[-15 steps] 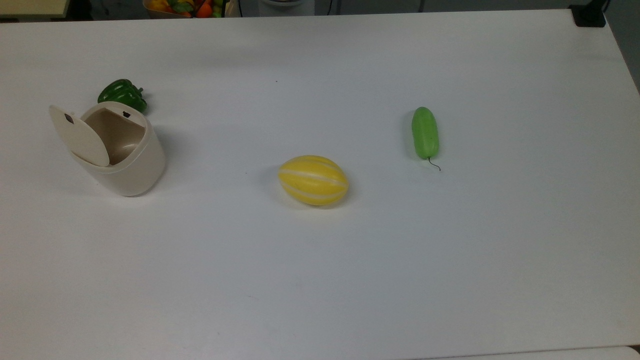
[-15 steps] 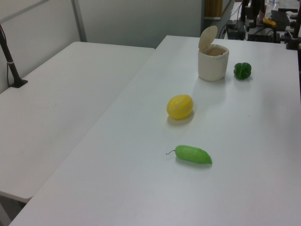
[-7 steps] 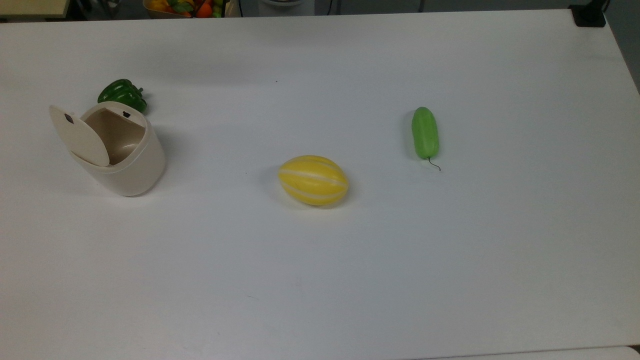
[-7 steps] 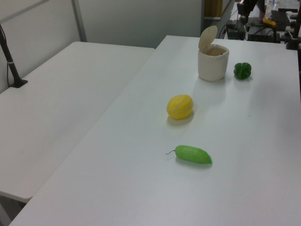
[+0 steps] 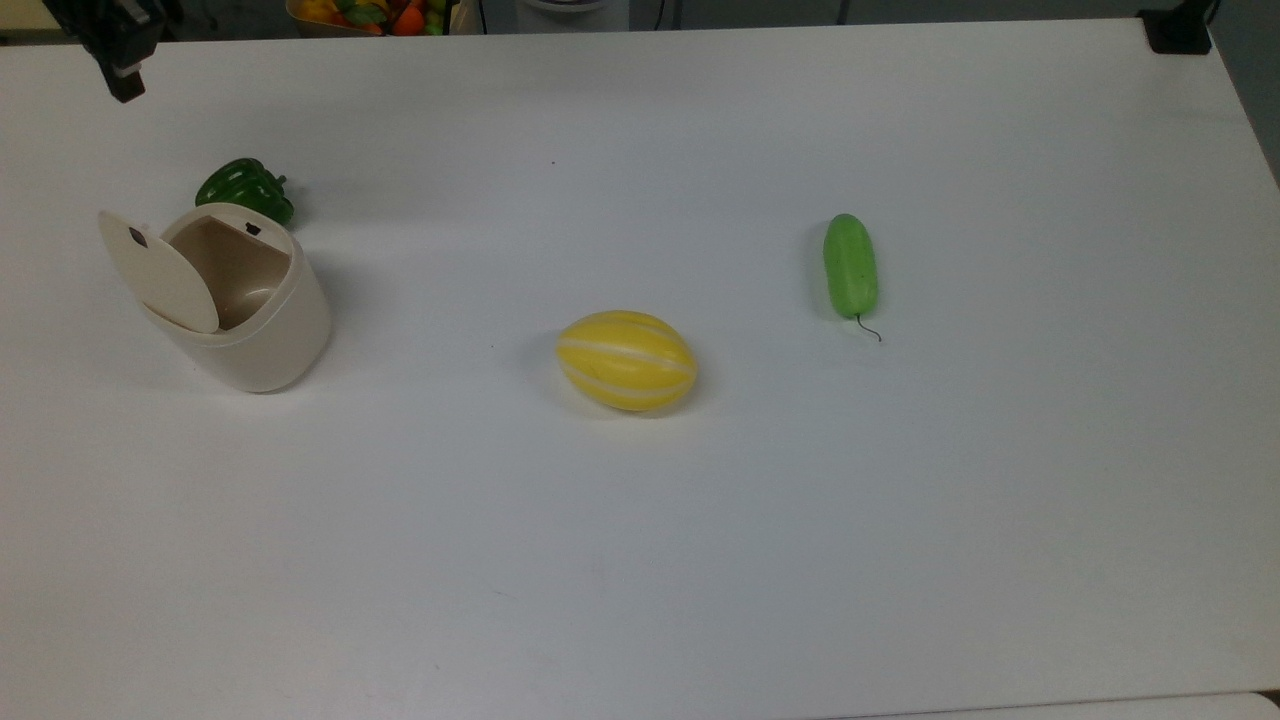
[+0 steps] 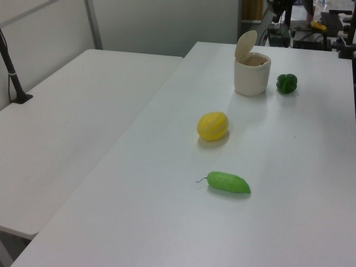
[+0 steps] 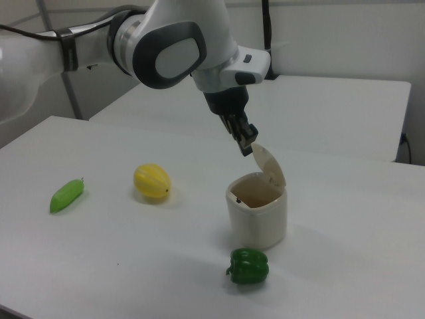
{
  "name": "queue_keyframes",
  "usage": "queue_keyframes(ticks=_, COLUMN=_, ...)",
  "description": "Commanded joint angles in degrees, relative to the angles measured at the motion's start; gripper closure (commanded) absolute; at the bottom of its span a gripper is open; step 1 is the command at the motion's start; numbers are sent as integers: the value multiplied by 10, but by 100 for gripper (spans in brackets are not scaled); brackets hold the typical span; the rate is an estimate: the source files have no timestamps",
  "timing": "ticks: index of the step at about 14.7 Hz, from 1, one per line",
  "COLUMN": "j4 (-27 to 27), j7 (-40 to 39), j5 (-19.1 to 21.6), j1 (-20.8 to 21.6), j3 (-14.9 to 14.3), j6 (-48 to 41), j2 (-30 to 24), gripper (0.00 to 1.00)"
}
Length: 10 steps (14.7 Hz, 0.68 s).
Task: Close garbage bin
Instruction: 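Move the gripper over to the open lid of the cream bin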
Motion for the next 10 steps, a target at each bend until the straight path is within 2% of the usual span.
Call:
queue_keyframes(ticks=1, j4=8, j7=34, j5=8, j1=-2, j3=2, j6=30, j2=15, gripper=98)
queue_keyframes(ticks=3, j4=9, j7=60, j5=6, j1=-4, j3=2, j6=63, j2=27, gripper=98)
queue_keyframes(ticks=5, j4=14, j7=104, j5=7, j1=-16, j3=2, j6=148, j2=50, gripper=98)
queue_keyframes(ticks=10, j4=58, j7=125, j5=9, j1=-21, j3=2, j6=190, j2=106, gripper=98)
